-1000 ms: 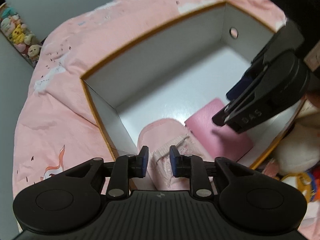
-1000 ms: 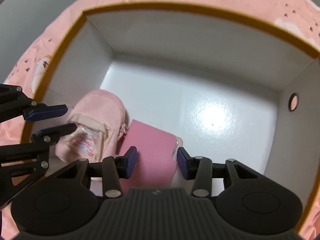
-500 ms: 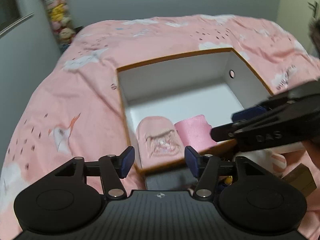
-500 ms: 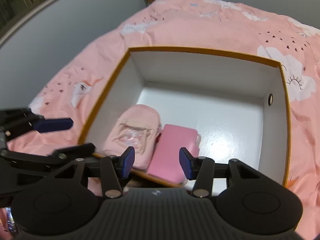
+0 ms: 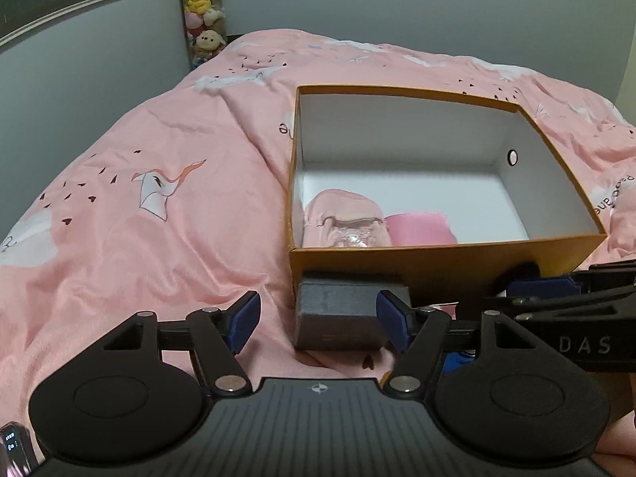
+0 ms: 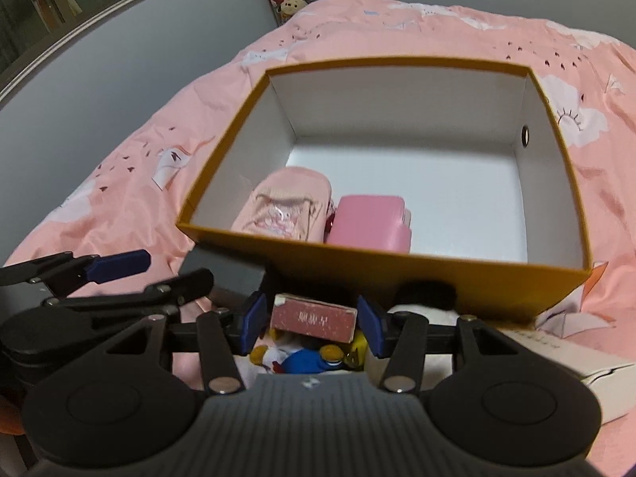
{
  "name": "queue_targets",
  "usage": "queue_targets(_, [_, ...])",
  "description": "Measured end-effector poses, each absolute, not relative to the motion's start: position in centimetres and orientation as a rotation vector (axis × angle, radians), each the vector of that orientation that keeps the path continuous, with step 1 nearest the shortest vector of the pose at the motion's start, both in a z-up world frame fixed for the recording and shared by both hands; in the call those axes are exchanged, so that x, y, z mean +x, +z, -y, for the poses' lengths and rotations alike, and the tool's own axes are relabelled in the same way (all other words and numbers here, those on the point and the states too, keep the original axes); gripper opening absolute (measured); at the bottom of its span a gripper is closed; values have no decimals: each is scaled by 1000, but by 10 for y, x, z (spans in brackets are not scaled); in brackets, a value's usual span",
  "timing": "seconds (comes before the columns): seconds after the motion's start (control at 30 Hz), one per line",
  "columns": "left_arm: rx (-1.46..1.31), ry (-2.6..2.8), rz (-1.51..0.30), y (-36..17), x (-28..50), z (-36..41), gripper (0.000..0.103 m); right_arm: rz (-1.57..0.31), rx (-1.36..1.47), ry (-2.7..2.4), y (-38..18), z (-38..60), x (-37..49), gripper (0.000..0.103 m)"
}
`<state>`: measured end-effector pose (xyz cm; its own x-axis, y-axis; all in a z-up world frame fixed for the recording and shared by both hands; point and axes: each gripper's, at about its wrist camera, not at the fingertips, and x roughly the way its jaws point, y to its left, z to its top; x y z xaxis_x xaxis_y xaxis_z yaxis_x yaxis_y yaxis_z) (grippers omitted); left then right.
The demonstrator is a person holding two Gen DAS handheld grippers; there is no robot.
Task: Organize objects
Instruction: 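Grasp the dark grey box with the left tool while the right tool grasps the red card deck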
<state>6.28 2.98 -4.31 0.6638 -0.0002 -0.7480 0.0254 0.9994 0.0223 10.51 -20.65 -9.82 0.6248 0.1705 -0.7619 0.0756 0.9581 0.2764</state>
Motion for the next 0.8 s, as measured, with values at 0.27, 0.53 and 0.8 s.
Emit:
queue_targets(0.27, [-10,7,-850,-46,63,-37,79,-914,276,58,-116,201,111,54])
queue_targets(0.53, [-93,-35,-864,-44,67,-44,83,-949,292,72,-129,202,119,56])
queue_targets(0.8, [-55,-70,-911,-50,77,-33,86,-948,286,95,-130,205,119,56])
